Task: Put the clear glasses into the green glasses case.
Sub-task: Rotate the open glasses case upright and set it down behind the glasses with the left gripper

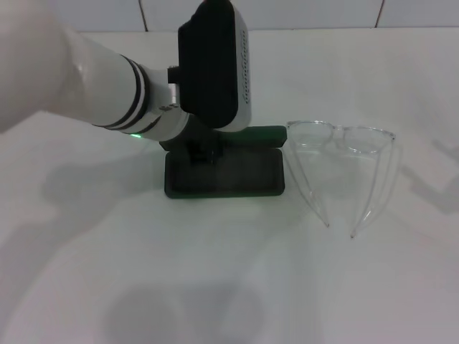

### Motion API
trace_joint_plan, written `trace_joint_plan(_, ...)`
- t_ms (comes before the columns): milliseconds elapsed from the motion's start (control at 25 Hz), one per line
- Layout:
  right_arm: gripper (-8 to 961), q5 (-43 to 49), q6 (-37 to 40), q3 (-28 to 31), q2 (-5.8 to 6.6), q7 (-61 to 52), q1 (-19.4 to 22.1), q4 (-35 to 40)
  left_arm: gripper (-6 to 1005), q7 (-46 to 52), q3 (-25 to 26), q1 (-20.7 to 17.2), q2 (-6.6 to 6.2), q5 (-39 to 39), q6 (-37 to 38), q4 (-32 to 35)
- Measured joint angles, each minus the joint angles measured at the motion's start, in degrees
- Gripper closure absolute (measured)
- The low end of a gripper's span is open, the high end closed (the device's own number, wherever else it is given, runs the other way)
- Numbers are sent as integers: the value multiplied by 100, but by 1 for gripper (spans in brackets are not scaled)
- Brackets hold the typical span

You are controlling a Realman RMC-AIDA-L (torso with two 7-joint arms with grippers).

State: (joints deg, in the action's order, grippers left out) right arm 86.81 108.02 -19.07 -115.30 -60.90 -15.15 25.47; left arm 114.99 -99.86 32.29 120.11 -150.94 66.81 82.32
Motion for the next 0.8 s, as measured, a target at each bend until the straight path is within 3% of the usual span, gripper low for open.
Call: trace_joint_plan(800,99,1,8,0,8,43,13,-18,707,305,-116,1,4,-56,-79,25)
